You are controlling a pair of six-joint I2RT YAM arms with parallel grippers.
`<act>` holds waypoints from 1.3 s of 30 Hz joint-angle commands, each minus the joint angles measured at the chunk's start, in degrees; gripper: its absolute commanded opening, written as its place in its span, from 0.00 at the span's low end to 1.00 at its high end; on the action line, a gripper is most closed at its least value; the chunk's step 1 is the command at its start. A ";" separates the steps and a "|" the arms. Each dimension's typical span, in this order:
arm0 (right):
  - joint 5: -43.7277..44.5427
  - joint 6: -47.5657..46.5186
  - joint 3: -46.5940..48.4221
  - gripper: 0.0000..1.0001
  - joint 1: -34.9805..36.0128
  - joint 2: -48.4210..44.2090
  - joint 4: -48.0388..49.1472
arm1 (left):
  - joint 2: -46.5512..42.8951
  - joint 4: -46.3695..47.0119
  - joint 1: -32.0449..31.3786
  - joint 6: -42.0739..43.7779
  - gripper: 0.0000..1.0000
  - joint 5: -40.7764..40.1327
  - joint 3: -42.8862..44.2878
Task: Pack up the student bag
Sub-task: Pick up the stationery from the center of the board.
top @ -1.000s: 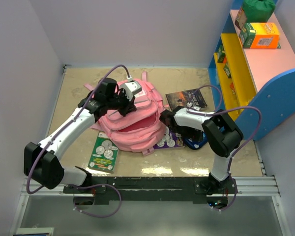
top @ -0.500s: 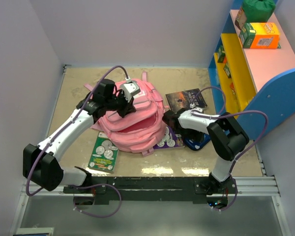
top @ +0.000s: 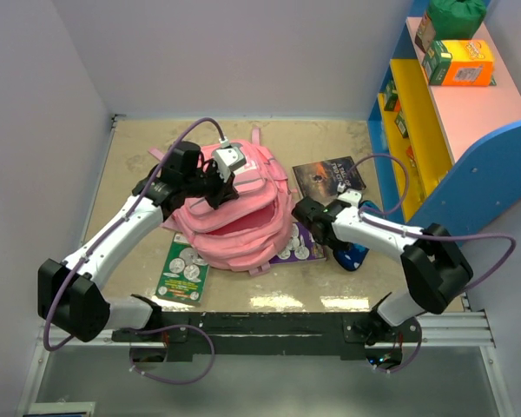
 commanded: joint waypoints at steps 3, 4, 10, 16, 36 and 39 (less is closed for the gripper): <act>0.42 0.21 2.86 0.08 8.05 -6.33 5.03 | -3.22 3.66 0.21 0.15 0.00 1.72 1.01; 0.94 0.30 3.74 0.04 8.68 -6.68 4.50 | -3.22 3.66 0.21 0.15 0.00 1.72 1.10; 5.51 0.65 9.87 0.00 16.23 -10.98 0.63 | -3.22 3.75 0.21 -0.55 0.00 1.55 1.45; 0.70 -8.30 15.26 0.00 22.66 -16.86 10.10 | -2.87 3.93 0.21 -1.08 0.00 1.63 1.62; -25.23 -19.13 1.64 0.01 23.45 -23.82 29.89 | -2.07 5.86 4.24 -9.07 0.00 1.37 5.66; -25.68 -18.77 0.15 0.00 23.54 -23.56 30.07 | -1.99 6.12 6.00 -10.22 0.00 3.12 5.93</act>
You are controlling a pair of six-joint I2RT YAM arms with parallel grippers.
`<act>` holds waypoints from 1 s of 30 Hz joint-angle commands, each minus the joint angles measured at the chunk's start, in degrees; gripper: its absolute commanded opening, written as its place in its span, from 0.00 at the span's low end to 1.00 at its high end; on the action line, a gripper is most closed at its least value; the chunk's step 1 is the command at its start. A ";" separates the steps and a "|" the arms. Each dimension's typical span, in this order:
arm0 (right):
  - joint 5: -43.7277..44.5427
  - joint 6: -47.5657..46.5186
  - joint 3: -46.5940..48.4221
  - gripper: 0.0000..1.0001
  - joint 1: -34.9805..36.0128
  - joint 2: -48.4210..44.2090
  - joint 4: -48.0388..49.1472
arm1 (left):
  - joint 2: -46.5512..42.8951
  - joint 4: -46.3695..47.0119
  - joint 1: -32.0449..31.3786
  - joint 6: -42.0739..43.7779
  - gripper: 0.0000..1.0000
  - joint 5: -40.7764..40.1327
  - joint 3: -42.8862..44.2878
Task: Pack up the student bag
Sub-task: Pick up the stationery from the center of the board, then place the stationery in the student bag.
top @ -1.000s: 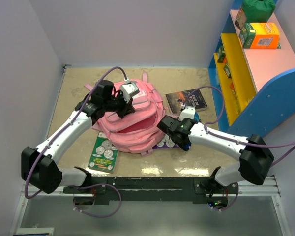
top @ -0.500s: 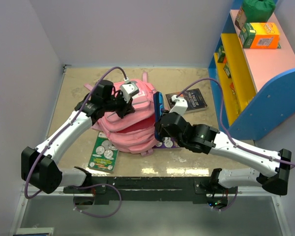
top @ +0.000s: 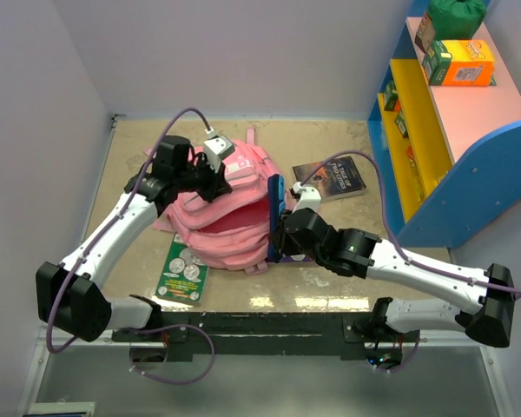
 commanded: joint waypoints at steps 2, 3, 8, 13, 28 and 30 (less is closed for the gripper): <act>-5.77 0.33 -2.07 0.00 0.57 -1.09 4.54 | -2.07 7.21 2.75 -4.76 0.00 3.55 4.23; -5.77 0.33 -2.42 0.00 0.57 -1.09 4.55 | -2.16 7.21 2.84 -4.85 0.00 3.63 4.14; -6.64 -0.98 -2.60 0.00 0.65 -1.62 5.07 | -3.56 8.44 3.89 -6.25 0.00 4.16 2.47; -11.30 -5.54 -0.49 0.00 1.09 1.01 5.60 | -3.66 9.06 4.25 -6.61 0.00 7.32 2.03; -20.71 -11.43 7.23 0.00 1.97 8.48 7.89 | -5.06 0.83 4.51 6.57 0.00 27.09 2.82; -19.49 -12.93 11.36 0.00 1.97 10.24 5.78 | -4.98 -2.52 4.51 10.96 0.00 30.86 3.86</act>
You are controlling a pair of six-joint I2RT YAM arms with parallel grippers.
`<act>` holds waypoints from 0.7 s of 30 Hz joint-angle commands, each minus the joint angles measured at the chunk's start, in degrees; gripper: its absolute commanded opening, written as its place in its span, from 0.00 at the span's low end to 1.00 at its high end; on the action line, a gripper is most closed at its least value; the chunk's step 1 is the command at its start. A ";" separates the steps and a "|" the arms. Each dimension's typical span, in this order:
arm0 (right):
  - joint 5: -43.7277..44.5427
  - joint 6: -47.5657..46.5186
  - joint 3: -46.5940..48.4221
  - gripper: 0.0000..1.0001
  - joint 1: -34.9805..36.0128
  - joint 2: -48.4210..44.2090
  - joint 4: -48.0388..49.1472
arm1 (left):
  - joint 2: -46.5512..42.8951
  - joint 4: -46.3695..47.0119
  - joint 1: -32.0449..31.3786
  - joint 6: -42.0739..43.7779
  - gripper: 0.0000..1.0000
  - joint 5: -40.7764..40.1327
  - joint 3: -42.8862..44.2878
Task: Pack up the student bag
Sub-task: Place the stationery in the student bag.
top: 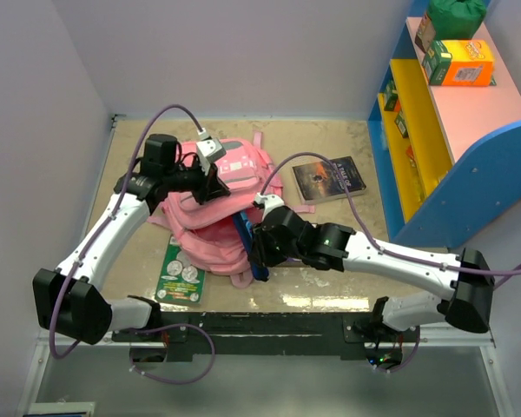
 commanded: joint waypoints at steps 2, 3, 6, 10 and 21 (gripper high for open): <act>1.07 -7.00 13.71 0.00 0.22 5.14 2.15 | -3.40 -4.39 -0.39 9.25 0.00 18.29 4.81; 2.65 -8.75 15.48 0.00 0.05 6.37 1.53 | -3.14 -5.35 -0.38 9.69 0.00 18.73 5.08; 10.11 -12.18 21.11 0.00 -0.83 10.15 1.35 | -3.31 -6.42 -0.39 9.35 0.00 18.91 5.70; 24.34 -17.89 24.73 0.00 -1.01 15.68 6.41 | -3.84 -4.49 -0.38 6.19 0.00 18.47 5.52; 42.84 -30.57 15.25 0.30 5.66 20.26 23.94 | -4.19 -2.03 -0.38 3.11 0.00 16.01 2.45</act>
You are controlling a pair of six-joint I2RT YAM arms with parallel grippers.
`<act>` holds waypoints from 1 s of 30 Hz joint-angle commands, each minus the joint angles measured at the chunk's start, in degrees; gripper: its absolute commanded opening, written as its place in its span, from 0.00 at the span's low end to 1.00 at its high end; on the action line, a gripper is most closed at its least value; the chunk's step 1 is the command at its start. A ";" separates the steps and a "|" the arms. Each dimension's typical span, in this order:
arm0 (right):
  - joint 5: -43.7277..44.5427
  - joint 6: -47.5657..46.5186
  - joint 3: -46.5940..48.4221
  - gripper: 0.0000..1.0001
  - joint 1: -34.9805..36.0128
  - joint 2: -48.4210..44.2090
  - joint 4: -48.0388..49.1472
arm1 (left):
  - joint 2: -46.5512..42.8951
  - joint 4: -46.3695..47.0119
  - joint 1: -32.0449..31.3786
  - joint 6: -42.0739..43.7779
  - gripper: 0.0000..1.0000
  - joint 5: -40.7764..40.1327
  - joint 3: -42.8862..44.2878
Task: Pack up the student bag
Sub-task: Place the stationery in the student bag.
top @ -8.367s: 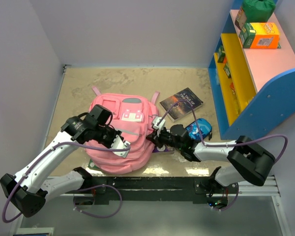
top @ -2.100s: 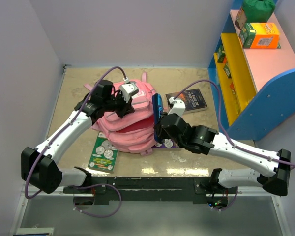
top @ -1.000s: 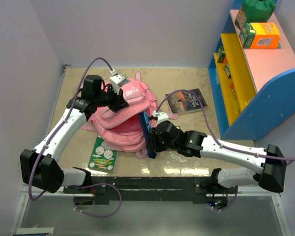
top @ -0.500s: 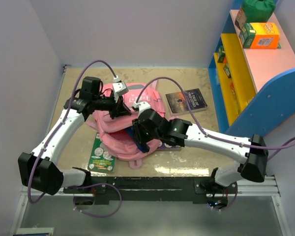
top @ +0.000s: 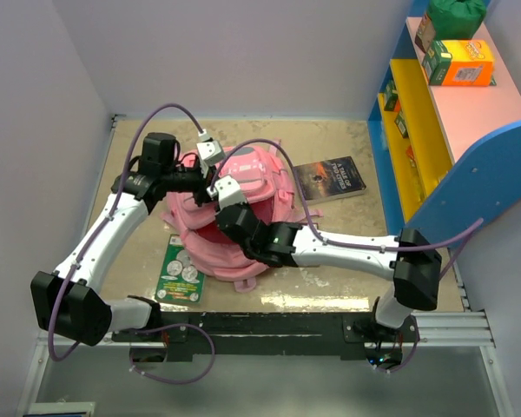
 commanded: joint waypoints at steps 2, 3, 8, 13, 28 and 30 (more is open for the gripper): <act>9.17 -2.81 -3.08 0.58 3.25 -0.02 7.57 | -2.99 2.65 -0.67 -4.28 0.00 7.90 0.81; 8.64 1.29 -2.91 0.63 3.51 -0.10 5.64 | -2.55 2.74 -0.58 -4.55 0.00 7.90 0.89; 0.48 9.06 -11.94 0.73 4.22 -10.72 7.27 | -2.10 3.10 -0.67 -4.90 0.00 6.68 1.25; -5.77 12.93 -22.58 0.50 4.22 -22.77 11.33 | -2.10 2.74 -0.58 -4.90 0.00 5.53 1.60; -23.18 14.87 -31.22 0.00 4.04 -22.62 14.58 | -1.23 2.83 -0.58 -5.52 0.00 3.86 3.27; -22.83 14.44 -30.42 0.00 3.43 -21.03 15.02 | -0.96 2.83 -0.58 -5.52 0.00 3.95 3.18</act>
